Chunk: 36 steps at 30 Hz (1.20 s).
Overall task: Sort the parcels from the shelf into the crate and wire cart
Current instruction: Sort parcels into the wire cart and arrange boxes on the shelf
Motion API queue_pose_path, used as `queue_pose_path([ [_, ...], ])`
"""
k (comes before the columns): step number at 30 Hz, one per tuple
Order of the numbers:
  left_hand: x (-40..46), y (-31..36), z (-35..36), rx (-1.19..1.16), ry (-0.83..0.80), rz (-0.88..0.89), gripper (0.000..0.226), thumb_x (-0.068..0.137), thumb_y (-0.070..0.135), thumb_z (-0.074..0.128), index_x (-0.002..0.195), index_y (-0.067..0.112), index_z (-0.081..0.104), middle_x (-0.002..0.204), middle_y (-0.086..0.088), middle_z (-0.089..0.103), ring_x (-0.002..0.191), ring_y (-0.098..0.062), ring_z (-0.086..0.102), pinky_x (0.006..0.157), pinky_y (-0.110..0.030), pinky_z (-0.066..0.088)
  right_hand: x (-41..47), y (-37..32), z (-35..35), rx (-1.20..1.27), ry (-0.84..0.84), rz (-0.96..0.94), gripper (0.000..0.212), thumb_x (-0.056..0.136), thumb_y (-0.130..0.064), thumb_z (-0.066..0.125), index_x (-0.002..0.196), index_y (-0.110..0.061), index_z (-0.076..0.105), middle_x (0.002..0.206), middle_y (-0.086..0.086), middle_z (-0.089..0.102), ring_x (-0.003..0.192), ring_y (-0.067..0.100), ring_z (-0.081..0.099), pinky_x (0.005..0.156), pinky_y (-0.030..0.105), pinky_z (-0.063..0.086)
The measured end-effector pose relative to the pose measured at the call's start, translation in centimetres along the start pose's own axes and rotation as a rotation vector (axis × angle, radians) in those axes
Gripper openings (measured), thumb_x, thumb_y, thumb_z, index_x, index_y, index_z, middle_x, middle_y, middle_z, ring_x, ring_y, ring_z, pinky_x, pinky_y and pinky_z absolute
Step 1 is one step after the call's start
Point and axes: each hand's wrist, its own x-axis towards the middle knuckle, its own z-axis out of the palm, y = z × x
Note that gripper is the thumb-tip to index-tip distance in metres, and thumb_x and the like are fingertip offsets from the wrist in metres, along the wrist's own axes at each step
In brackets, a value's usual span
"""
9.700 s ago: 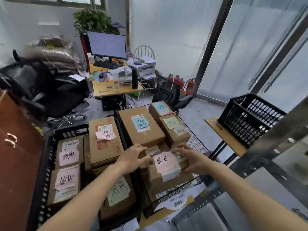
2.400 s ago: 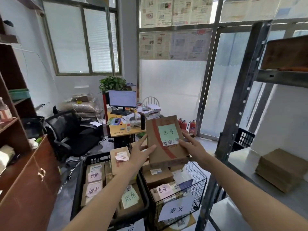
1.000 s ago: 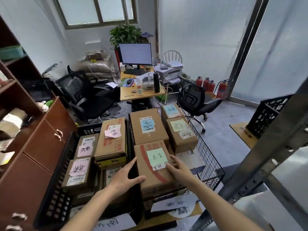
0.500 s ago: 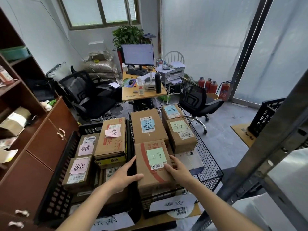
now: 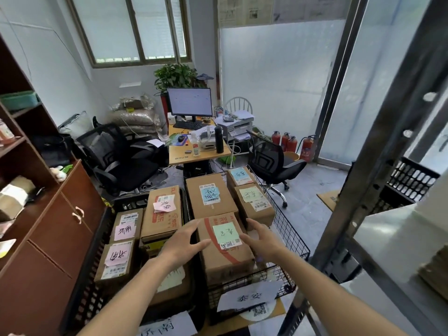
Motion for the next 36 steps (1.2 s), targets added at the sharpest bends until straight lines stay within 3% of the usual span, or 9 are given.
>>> queue_pose_path([
  [7,-4.5,4.5,-4.6,0.256,0.077,0.211,0.082,0.094,0.066,0.054,0.160,0.030,0.023,0.167,0.010,0.022,0.152,-0.018,0.027,0.120,-0.046,0.032,-8.5,-5.8,-3.2,-0.297,0.207,0.031,0.076,0.094,-0.066,0.052,0.159,-0.037,0.024,0.165,-0.008,0.026,0.144,0.024,0.040,0.109,0.050,0.044],
  [13,-10.7,7.9,-7.5,0.250,0.055,0.401,0.081,0.097,0.064,0.050,0.162,0.026,0.020,0.169,0.007,0.016,0.155,-0.017,0.017,0.124,-0.040,0.021,-18.7,-10.0,-5.1,-0.468,0.360,0.082,0.075,0.097,-0.064,0.050,0.160,-0.035,0.023,0.167,-0.006,0.023,0.150,0.022,0.030,0.117,0.044,0.035],
  [19,-15.3,13.6,-8.1,0.255,0.077,0.559,0.080,0.096,0.065,0.049,0.162,0.031,0.019,0.169,0.009,0.016,0.154,-0.021,0.021,0.123,-0.045,0.026,-28.5,-11.0,-8.7,-0.521,0.492,0.167,0.069,0.097,-0.066,0.046,0.158,-0.040,0.026,0.168,-0.007,0.022,0.150,0.021,0.031,0.117,0.045,0.037],
  [22,-16.7,17.5,-7.3,0.203,0.076,0.659,0.079,0.095,0.067,0.050,0.161,0.034,0.021,0.168,0.012,0.018,0.152,-0.020,0.027,0.120,-0.046,0.032,-33.0,-10.0,-11.2,-0.507,0.563,0.240,0.069,0.096,-0.067,0.045,0.157,-0.040,0.030,0.166,-0.006,0.028,0.149,0.021,0.034,0.116,0.044,0.037],
  [26,-17.6,22.9,-5.0,0.146,0.025,0.755,0.077,0.097,0.065,0.049,0.161,0.030,0.024,0.167,0.010,0.021,0.153,-0.018,0.024,0.122,-0.041,0.027,-37.3,-7.3,-14.9,-0.470,0.650,0.326,0.061,0.095,-0.064,0.050,0.150,-0.041,0.039,0.157,-0.007,0.041,0.138,0.020,0.046,0.110,0.043,0.043],
  [31,-16.7,29.0,-1.0,0.113,-0.017,0.796,0.075,0.096,0.064,0.051,0.159,0.033,0.026,0.166,0.010,0.026,0.149,-0.020,0.033,0.116,-0.046,0.037,-39.6,-2.3,-18.7,-0.403,0.690,0.453,0.070,0.096,-0.064,0.048,0.158,-0.035,0.030,0.164,-0.001,0.030,0.147,0.023,0.035,0.118,0.045,0.035],
  [36,-14.5,33.8,3.6,0.101,-0.095,0.816,0.072,0.097,0.064,0.048,0.159,0.037,0.025,0.165,0.010,0.028,0.149,-0.018,0.033,0.114,-0.042,0.038,-39.0,2.2,-21.5,-0.267,0.726,0.509,0.071,0.095,-0.067,0.047,0.157,-0.037,0.031,0.162,-0.001,0.033,0.145,0.024,0.039,0.117,0.044,0.036],
])
